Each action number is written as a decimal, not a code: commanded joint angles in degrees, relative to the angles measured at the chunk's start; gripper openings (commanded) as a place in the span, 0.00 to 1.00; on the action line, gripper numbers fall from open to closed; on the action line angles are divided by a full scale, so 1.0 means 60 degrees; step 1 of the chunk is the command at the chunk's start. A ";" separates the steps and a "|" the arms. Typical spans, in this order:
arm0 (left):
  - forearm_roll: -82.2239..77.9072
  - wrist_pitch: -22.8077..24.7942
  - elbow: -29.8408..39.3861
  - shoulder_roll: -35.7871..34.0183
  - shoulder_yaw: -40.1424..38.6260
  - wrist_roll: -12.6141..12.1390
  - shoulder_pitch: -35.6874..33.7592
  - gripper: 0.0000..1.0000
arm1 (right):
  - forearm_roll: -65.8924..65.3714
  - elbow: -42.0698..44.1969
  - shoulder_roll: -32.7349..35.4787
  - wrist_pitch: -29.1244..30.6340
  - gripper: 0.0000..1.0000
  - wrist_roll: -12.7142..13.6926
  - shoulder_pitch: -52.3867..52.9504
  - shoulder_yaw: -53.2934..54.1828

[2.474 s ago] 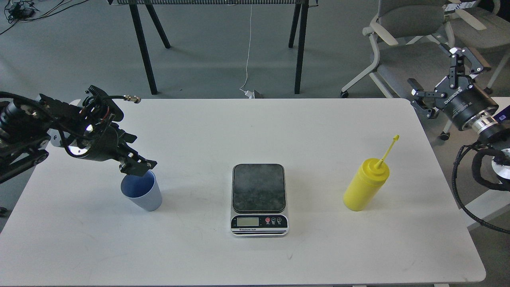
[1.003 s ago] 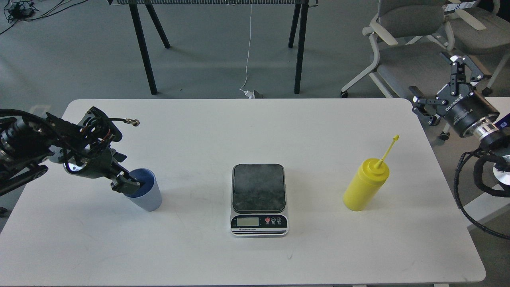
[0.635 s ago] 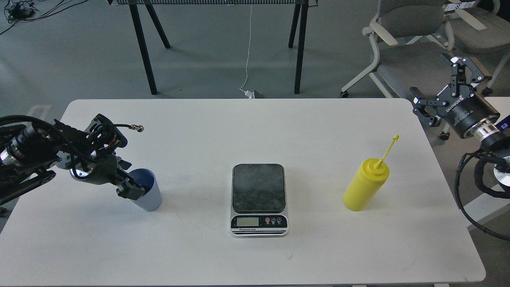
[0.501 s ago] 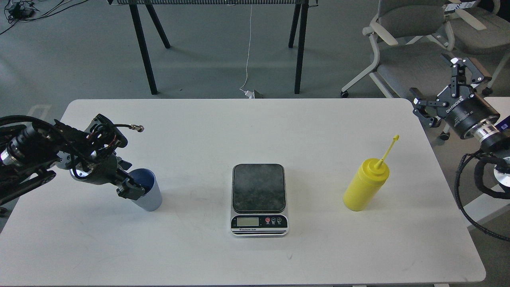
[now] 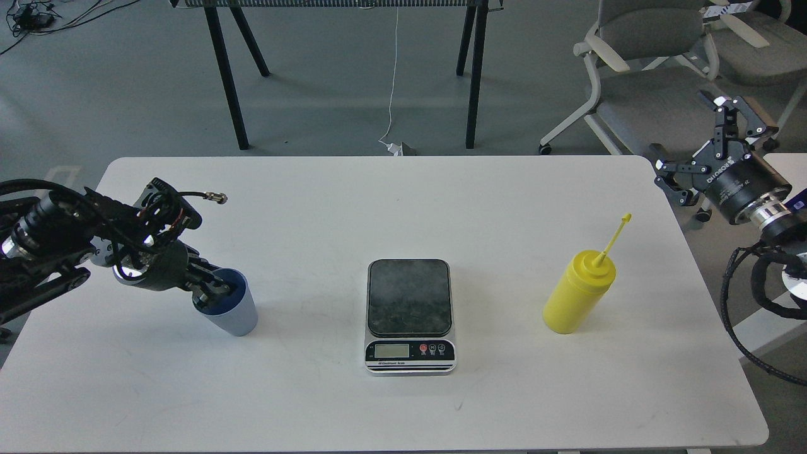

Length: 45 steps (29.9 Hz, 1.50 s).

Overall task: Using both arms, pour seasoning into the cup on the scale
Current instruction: 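Carry the blue cup with the left gripper onto the scale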

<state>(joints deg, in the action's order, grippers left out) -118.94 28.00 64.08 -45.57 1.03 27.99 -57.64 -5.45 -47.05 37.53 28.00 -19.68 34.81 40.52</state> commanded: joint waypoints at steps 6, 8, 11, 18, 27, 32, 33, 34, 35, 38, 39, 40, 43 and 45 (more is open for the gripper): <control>0.0048 0.0000 -0.0030 -0.0080 -0.0040 0.0001 -0.0163 0.00 | 0.0000 -0.0009 -0.0015 0.0000 0.99 -0.0031 -0.0088 -0.0014; 0.0063 0.0000 -0.0030 -0.0095 -0.0099 0.0001 -0.0208 0.00 | 0.0000 -0.0009 -0.0015 0.0000 0.99 -0.0031 -0.0117 -0.0014; 0.0078 0.0000 -0.0015 -0.0095 -0.0055 0.0001 -0.0529 0.00 | 0.0000 -0.0009 -0.0015 0.0000 0.99 -0.0031 -0.0118 0.0000; 0.0807 0.0000 0.0145 -0.0080 -0.0128 0.0001 -0.1377 0.00 | 0.0000 -0.0009 -0.0015 0.0000 0.99 -0.0031 -0.0118 0.0000; 0.2509 0.0000 0.0966 0.1558 -0.0157 0.0001 -0.3034 0.01 | 0.0000 -0.0009 -0.0015 0.0000 0.99 -0.0031 -0.0117 0.0029; 0.2451 0.0000 0.0820 0.3052 -0.0056 0.0001 -0.3006 0.01 | -0.0001 -0.0009 -0.0001 0.0000 0.99 -0.0031 -0.0117 0.0029; 0.2451 0.0000 0.0704 0.3330 -0.0040 0.0001 -0.2962 0.02 | -0.0015 -0.0009 -0.0001 0.0000 0.99 -0.0031 -0.0117 0.0029; 0.2436 0.0000 0.0572 0.3521 -0.0011 0.0001 -0.2904 0.02 | -0.0001 -0.0009 -0.0001 0.0000 0.99 -0.0031 -0.0117 0.0029; 0.2436 0.0000 0.0411 0.3726 -0.0011 0.0001 -0.2859 0.02 | -0.0015 -0.0009 -0.0001 0.0000 0.99 -0.0031 -0.0117 0.0029; 0.2436 0.0000 -0.0174 0.4269 0.0004 0.0001 -0.2830 0.02 | -0.0015 -0.0009 0.0058 0.0000 0.99 -0.0031 -0.0117 0.0029; 0.2436 0.0000 -0.0394 0.4444 0.0004 0.0001 -0.2830 0.02 | -0.0015 0.0005 0.0058 0.0000 0.99 -0.0031 -0.0117 0.0029; 0.2421 0.0000 -0.0657 0.4620 0.0004 0.0001 -0.2830 0.02 | -0.0001 -0.0009 0.0058 0.0000 0.99 -0.0031 -0.0117 0.0029; 0.2407 0.0000 -0.1171 0.4900 0.0018 0.0001 -0.2728 0.03 | 0.0000 -0.0009 0.0073 0.0000 0.99 -0.0031 -0.0117 0.0044; 0.2392 0.0000 -0.1245 0.4930 0.0018 0.0001 -0.2596 0.03 | -0.0001 0.0005 0.0116 0.0000 0.99 -0.0031 -0.0117 0.0044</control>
<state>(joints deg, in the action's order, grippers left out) -104.50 28.00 57.93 -16.65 1.11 27.99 -74.08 -5.53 -47.09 37.99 28.00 -19.86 34.11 40.75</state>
